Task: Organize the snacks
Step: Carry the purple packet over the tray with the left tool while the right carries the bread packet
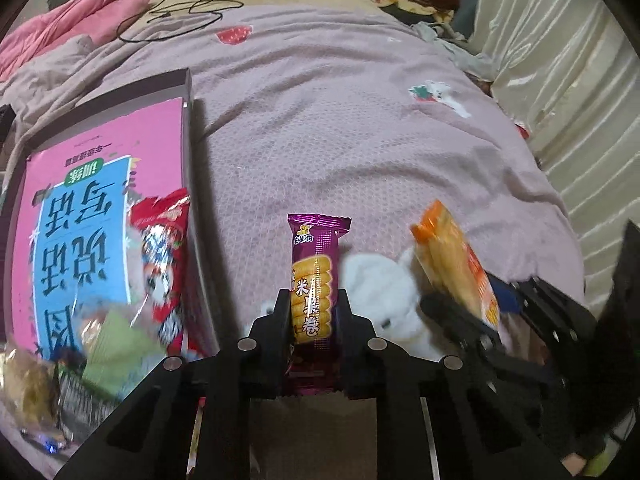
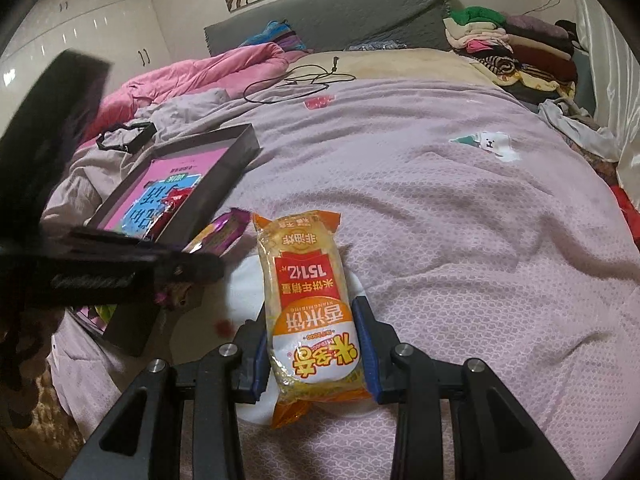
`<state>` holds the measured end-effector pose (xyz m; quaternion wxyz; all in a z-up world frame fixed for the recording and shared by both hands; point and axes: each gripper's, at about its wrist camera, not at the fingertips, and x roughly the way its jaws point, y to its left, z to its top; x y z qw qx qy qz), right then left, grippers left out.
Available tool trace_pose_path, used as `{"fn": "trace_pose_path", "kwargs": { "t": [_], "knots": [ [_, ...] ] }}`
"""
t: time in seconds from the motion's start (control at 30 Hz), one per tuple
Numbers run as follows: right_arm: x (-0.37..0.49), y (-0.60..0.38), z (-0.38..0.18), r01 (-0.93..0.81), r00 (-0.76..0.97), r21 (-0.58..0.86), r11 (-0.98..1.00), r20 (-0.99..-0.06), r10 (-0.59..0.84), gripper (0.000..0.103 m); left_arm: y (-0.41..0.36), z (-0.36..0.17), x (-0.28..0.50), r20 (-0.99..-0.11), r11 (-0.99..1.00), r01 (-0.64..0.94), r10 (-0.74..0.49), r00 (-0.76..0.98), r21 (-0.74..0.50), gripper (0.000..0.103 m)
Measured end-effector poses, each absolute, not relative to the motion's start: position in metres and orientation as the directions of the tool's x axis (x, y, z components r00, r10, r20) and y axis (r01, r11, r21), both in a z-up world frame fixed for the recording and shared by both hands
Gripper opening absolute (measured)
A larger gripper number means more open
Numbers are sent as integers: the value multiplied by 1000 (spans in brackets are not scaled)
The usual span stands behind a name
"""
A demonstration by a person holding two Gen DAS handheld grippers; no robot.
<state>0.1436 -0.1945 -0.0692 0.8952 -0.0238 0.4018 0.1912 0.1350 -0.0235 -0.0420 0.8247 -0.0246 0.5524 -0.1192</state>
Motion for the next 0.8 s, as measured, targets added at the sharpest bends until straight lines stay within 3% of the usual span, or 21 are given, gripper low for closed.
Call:
{"fn": "trace_pose_path", "kwargs": {
  "t": [0.37, 0.8],
  "knots": [
    [135, -193, -64, -364, 619, 130, 922, -707, 344, 37, -9, -11, 92, -877, 962, 213, -247, 412, -171, 20],
    [95, -152, -30, -473, 650, 135, 871, -613, 449, 37, 20, 6, 65, -855, 968, 194, -235, 461, -162, 20]
  ]
}}
